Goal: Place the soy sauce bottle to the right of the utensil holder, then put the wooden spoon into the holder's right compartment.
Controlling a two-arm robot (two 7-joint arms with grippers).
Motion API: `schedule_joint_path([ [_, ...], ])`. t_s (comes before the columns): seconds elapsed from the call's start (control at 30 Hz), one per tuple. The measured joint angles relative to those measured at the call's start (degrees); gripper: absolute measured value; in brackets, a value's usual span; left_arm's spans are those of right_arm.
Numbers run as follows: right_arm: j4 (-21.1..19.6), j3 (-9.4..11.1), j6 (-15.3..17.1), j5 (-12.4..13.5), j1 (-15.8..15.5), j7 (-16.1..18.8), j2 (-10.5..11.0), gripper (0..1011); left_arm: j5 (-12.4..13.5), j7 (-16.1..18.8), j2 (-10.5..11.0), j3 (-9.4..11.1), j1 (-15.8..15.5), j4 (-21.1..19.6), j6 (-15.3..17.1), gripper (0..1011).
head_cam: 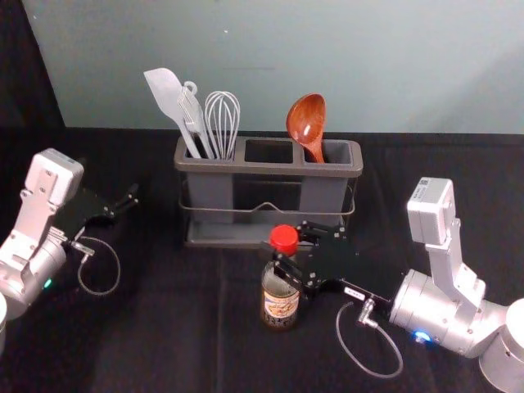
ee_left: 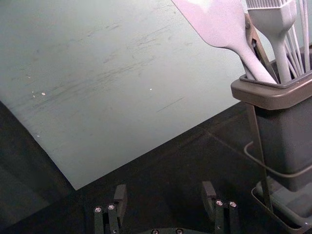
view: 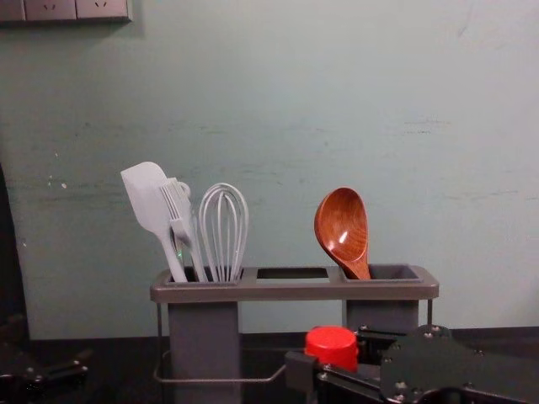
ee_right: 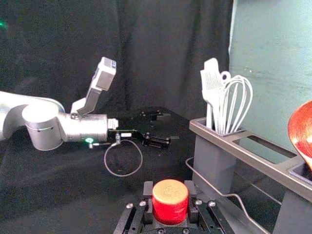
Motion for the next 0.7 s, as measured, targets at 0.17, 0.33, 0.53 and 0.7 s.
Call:
schedule_joint_path([
  [0.17, 0.0, 0.0, 0.0, 0.0, 0.0, 0.0, 0.0, 382, 0.0, 0.0, 0.0, 0.0, 0.0, 0.0, 0.0, 1005],
  [0.33, 0.0, 0.0, 0.0, 0.0, 0.0, 0.0, 0.0, 382, 0.0, 0.0, 0.0, 0.0, 0.0, 0.0, 0.0, 1005],
  [0.53, 0.0, 0.0, 0.0, 0.0, 0.0, 0.0, 0.0, 382, 0.0, 0.0, 0.0, 0.0, 0.0, 0.0, 0.0, 1005],
  [0.7, 0.0, 0.0, 0.0, 0.0, 0.0, 0.0, 0.0, 381, 0.0, 0.0, 0.0, 0.0, 0.0, 0.0, 0.0, 1005],
])
